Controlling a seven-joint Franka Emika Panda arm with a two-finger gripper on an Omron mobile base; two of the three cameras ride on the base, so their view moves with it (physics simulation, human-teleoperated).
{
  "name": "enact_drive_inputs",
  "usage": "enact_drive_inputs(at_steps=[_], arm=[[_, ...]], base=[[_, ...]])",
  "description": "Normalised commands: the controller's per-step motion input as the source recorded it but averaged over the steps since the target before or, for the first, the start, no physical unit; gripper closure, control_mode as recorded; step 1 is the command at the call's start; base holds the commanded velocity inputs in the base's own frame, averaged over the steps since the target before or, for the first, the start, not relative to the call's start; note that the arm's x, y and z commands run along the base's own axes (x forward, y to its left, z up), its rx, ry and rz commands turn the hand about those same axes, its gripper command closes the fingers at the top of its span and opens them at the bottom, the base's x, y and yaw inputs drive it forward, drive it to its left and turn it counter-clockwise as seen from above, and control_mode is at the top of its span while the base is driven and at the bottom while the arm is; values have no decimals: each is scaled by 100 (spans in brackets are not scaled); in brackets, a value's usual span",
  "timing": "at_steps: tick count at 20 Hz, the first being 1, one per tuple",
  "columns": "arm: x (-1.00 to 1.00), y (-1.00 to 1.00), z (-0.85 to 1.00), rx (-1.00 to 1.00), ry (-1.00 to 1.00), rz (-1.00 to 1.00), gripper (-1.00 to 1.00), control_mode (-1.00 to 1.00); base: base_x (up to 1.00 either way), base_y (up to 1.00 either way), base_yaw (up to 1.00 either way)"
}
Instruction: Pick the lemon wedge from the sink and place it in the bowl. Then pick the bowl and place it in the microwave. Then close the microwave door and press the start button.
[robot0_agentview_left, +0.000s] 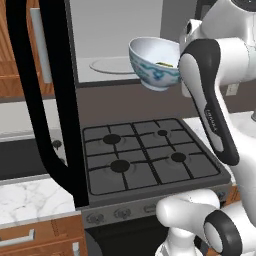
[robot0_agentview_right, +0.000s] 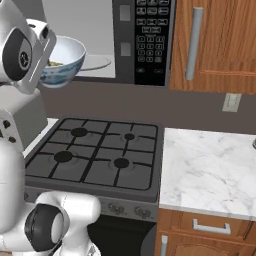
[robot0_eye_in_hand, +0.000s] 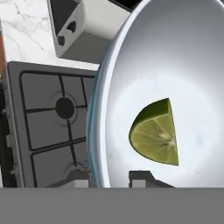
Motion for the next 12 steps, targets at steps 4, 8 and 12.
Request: enact_drive_inputs(at_steps=[4,8,12], arm=[[62,22,11,-1,-3,3,100,-100],[66,6,1,-5,0,0,100,-100],[57,0,1,-4,0,0,100,-100]], base=[[0,0,0],[0,0,0],[0,0,0]])
